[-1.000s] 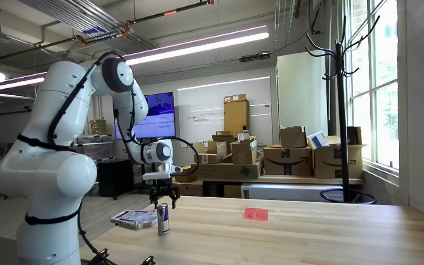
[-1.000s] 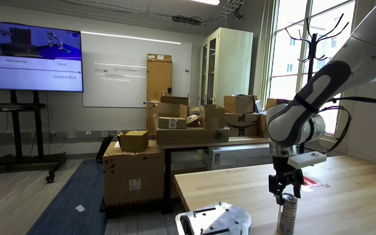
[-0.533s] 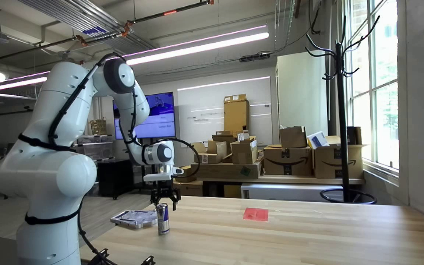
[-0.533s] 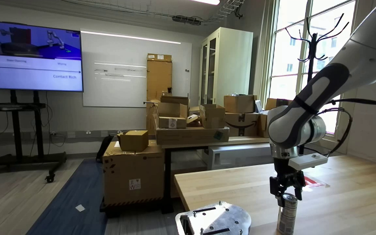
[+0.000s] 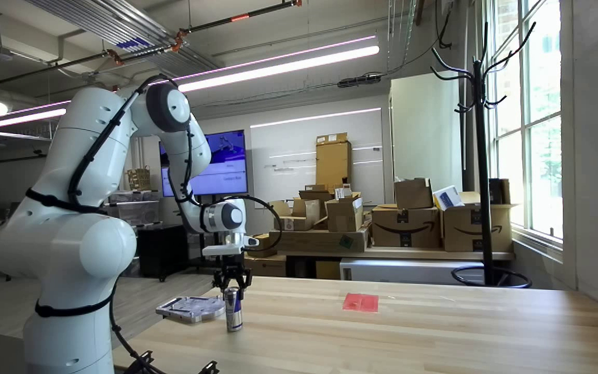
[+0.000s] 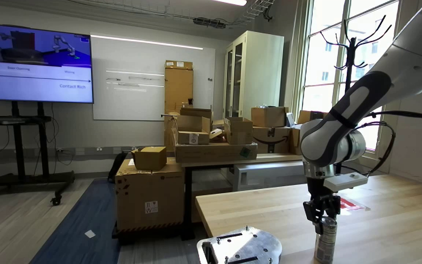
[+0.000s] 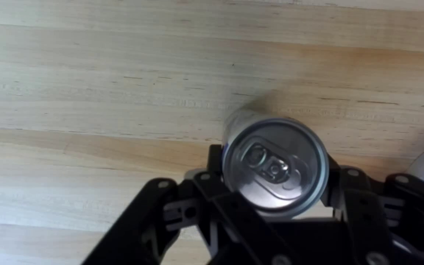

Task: Put the can on the metal object

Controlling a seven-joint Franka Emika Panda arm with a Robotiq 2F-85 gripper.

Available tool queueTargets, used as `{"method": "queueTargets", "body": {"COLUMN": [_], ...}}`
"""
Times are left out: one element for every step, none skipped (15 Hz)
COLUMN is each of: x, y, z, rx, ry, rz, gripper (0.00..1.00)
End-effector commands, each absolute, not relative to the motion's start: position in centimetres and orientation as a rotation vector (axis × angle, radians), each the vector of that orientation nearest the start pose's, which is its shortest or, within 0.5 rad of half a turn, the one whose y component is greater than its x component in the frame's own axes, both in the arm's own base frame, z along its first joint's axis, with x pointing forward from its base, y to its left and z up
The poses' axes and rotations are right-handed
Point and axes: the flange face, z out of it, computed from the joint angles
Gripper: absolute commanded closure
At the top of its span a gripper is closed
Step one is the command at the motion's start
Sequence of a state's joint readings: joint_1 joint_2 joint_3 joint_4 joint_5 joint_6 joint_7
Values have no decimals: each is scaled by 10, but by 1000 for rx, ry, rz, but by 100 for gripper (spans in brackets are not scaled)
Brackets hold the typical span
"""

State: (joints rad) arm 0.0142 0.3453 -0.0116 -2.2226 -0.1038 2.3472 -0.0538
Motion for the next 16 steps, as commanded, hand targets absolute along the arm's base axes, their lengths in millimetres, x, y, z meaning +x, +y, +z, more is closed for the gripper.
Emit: {"method": "queueTargets", "body": {"x": [519, 515, 511, 508, 505, 503, 500, 495, 490, 487, 486, 487, 486, 487, 490, 493], "y": [-7, -9, -10, -9, -8, -5, -3, 1, 5, 11, 19, 32, 43, 60, 78, 96], "z": [221, 230, 238, 250, 261, 273, 282, 293, 304, 315, 325, 336, 345, 356, 364, 370], "rx": [-3176, -3181, -3185, -3191, -3195, -3198, -3203, -3204, -3216, -3227, -3232, -3245, -3254, -3266, -3278, -3289], "ry": [-221, -217, -214, -212, -211, -212, -212, -212, -218, -228, -245, -268, -295, -331, -366, -399], "rz": [329, 318, 304, 278, 254, 221, 204, 190, 168, 151, 137, 121, 103, 81, 64, 53], "gripper": [67, 67, 67, 67, 67, 67, 67, 67, 67, 67, 67, 67, 67, 67, 67, 67]}}
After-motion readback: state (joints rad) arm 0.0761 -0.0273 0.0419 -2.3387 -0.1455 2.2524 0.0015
